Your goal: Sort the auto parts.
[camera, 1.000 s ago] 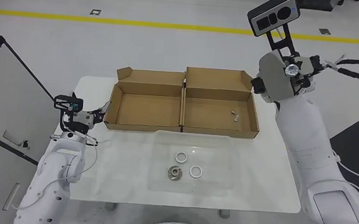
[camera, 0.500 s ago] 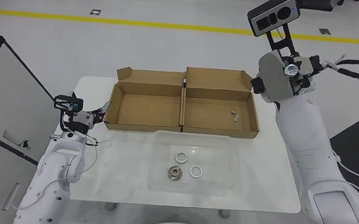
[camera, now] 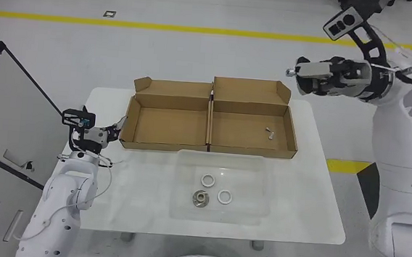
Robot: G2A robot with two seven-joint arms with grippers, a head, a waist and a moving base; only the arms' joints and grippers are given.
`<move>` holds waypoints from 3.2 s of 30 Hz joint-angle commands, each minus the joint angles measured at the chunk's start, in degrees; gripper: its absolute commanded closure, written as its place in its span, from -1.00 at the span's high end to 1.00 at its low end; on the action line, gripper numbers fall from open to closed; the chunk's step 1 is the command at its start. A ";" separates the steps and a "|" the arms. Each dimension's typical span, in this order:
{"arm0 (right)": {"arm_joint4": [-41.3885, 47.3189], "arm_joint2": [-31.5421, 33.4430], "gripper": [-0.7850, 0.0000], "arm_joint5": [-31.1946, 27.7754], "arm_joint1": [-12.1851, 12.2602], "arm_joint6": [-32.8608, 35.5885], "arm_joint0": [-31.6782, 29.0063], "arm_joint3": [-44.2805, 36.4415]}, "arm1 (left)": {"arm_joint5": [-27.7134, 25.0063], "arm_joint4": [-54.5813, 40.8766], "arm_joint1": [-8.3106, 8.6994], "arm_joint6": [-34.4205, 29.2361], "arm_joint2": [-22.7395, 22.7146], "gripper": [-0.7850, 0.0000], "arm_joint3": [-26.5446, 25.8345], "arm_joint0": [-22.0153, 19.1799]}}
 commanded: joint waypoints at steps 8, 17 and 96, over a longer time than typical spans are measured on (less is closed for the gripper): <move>-35.25 -9.42 -1.00 -4.91 2.54 0.77 12.24 3.69 | 0.00 0.00 0.00 0.00 0.00 1.00 0.00 0.00; -58.44 -28.65 -1.00 -9.51 0.19 -6.10 20.85 9.31 | 0.00 0.00 0.00 0.00 0.00 1.00 0.00 0.00; -74.85 -41.99 1.00 -7.65 -7.72 -13.73 14.30 28.03 | 0.00 0.00 0.00 0.00 0.00 1.00 0.00 0.00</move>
